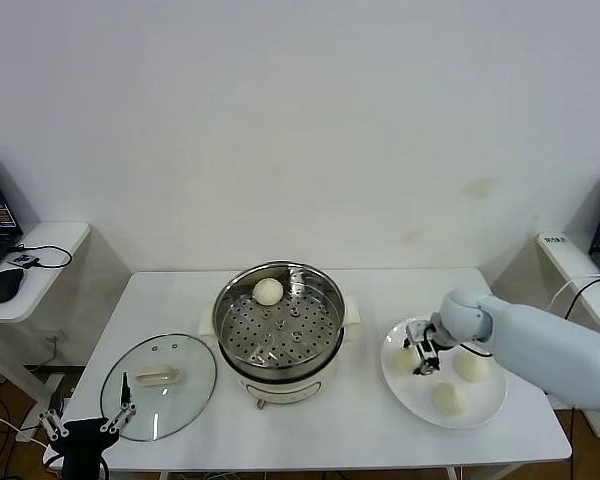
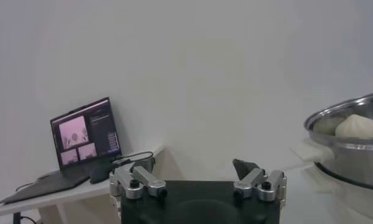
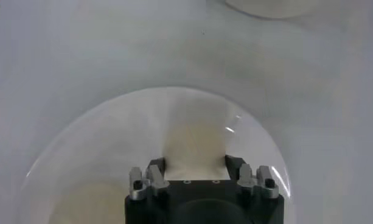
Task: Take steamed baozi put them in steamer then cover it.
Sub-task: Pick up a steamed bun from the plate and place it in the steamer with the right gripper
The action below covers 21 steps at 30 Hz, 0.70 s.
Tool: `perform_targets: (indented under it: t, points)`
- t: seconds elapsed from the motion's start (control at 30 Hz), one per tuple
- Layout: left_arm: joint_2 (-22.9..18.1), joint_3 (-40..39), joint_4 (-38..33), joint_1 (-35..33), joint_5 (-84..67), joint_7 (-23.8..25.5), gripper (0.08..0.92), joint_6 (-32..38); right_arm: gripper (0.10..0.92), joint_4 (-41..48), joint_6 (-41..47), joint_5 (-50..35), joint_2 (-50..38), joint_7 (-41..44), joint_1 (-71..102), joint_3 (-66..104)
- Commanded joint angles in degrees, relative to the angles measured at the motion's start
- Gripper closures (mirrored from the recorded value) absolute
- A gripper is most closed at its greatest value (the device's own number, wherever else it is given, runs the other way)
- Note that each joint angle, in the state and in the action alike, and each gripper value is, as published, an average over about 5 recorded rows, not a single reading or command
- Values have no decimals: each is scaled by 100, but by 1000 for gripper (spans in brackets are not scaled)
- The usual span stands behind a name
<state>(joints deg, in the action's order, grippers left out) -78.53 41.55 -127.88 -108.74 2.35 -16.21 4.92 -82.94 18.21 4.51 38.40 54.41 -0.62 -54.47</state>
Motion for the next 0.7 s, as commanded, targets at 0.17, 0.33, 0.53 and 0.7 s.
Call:
perform_targets:
  t: [0.17, 0.33, 0.53, 0.7]
  points:
    - [53, -17, -10, 34, -21, 10, 177, -15, 414, -622, 253, -1499, -123, 680, -2984, -1137]
    - [90, 27, -16, 14, -73, 1, 177, -10, 414, -534, 513, -2383, 492, 514, -4150, -1395]
    - [93, 93, -64, -26, -76, 8, 177, -22, 407, -398, 944, -3264, 1554, 82, -4510, -1612]
    - [72, 175, -81, -14, -96, 13, 177, -46, 406, -211, 1358, -3710, 2497, -337, -4235, -1637]
